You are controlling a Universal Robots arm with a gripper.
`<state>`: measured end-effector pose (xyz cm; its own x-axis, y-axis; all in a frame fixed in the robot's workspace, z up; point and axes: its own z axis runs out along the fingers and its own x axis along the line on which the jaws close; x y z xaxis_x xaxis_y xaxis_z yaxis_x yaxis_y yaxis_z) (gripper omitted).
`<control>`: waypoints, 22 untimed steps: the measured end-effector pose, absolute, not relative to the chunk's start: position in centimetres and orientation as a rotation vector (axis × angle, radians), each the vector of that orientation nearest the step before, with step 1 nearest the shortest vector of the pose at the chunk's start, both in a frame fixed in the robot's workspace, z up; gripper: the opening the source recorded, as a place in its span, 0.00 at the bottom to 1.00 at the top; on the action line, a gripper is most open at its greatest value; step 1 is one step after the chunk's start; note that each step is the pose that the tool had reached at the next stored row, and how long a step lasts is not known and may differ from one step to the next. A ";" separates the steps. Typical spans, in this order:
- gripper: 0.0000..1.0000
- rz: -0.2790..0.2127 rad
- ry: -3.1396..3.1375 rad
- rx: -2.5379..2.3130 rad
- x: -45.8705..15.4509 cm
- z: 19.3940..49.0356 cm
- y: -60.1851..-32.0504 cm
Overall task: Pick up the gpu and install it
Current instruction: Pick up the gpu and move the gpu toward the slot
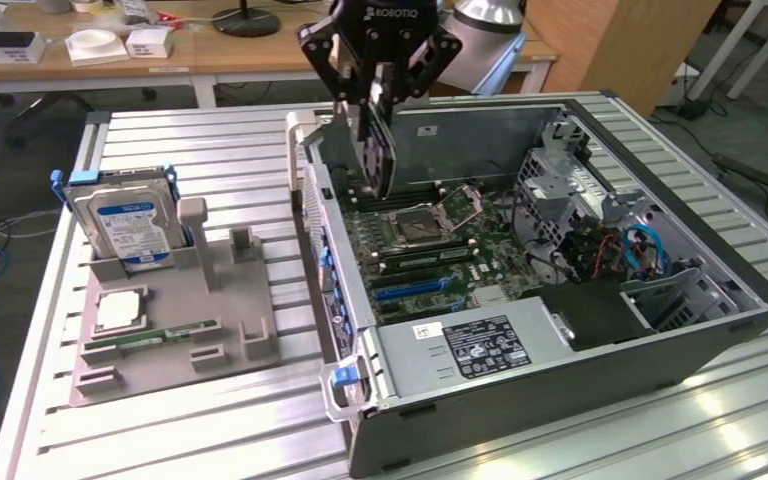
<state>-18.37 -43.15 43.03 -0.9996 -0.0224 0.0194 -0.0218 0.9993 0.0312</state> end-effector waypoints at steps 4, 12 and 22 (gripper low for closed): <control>0.26 -0.048 -3.121 0.034 -17.5 43.0 -43.2; 0.26 -0.048 -3.121 0.035 -15.8 43.0 -43.2; 0.26 -0.048 -3.121 0.034 -13.8 43.0 -43.2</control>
<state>-13.80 -43.15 43.03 -0.9996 -0.0224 0.0194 -0.0218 0.9993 0.0308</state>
